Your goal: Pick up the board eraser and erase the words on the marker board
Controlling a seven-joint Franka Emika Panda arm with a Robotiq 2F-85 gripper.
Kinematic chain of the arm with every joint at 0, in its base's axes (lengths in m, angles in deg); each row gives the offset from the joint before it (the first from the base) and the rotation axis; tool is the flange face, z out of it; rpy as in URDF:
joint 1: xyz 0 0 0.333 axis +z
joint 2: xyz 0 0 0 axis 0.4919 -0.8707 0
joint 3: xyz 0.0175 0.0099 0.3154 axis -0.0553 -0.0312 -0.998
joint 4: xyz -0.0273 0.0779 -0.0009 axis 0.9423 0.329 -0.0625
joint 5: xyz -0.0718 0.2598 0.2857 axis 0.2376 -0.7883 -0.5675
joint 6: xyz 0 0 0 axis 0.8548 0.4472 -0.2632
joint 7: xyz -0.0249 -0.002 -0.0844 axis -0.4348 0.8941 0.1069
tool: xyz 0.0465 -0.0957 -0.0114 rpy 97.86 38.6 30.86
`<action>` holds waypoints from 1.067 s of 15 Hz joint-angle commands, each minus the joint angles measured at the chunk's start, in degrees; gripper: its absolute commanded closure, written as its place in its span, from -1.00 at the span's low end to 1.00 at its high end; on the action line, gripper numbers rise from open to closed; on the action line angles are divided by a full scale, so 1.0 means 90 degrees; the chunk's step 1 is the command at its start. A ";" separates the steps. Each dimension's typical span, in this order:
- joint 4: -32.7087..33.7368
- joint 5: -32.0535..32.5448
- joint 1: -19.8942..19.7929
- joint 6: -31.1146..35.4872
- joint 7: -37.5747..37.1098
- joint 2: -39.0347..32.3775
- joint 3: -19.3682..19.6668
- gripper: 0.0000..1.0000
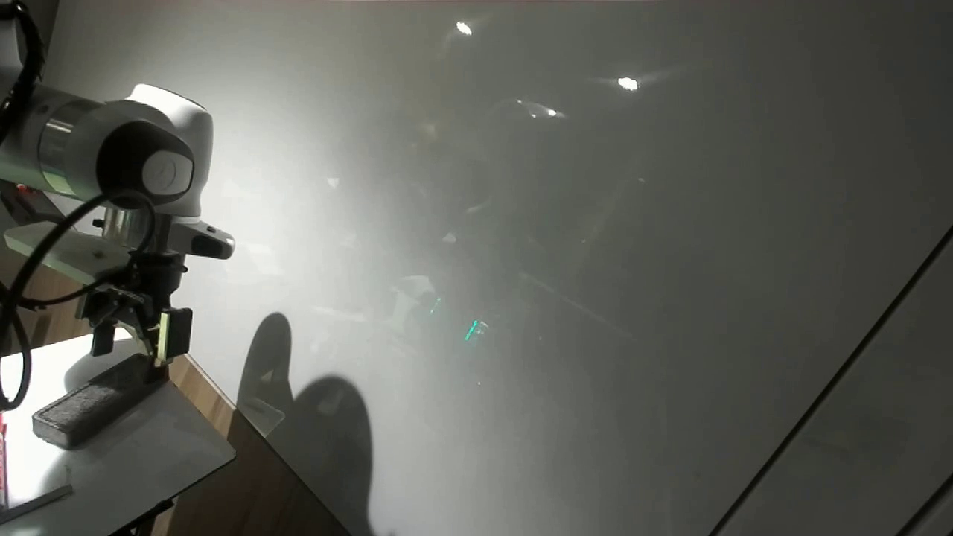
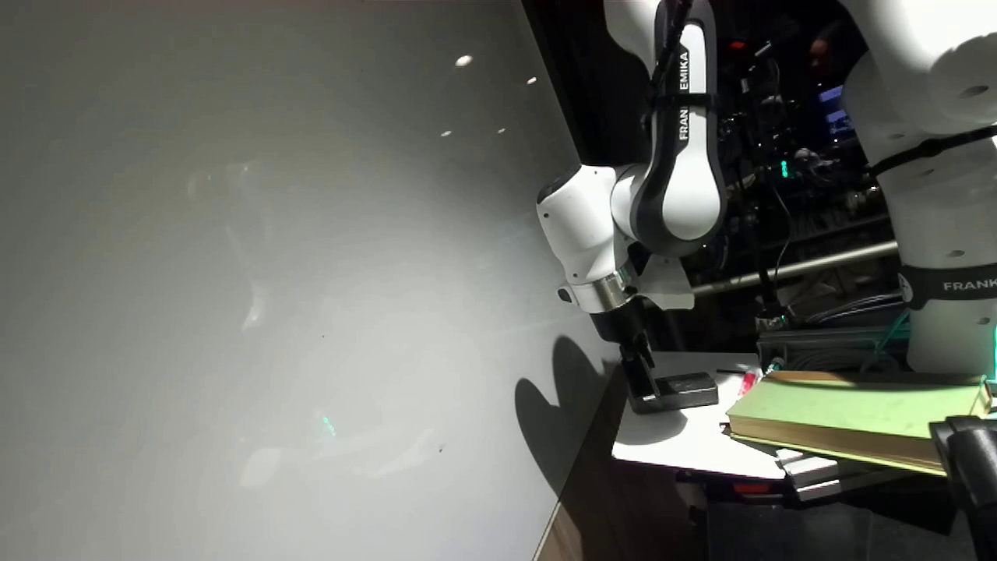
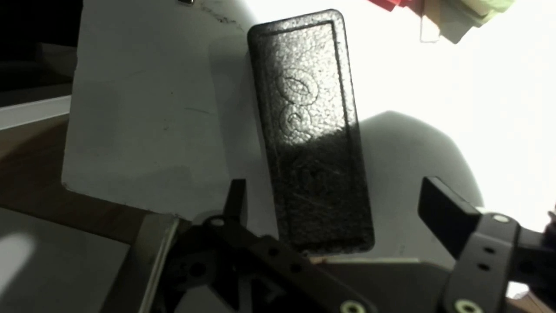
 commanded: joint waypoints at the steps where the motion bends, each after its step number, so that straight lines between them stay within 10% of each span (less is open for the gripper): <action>1: 0.0181 0.0304 0.0025 0.0237 -0.0007 -0.0353 0.0163 -1.00; 8: 0.0482 0.0383 -0.0043 0.0235 0.0065 -0.0672 0.0128 0.29; 16: 0.0864 0.0093 -0.0037 0.0028 0.0388 -0.0602 0.0670 0.35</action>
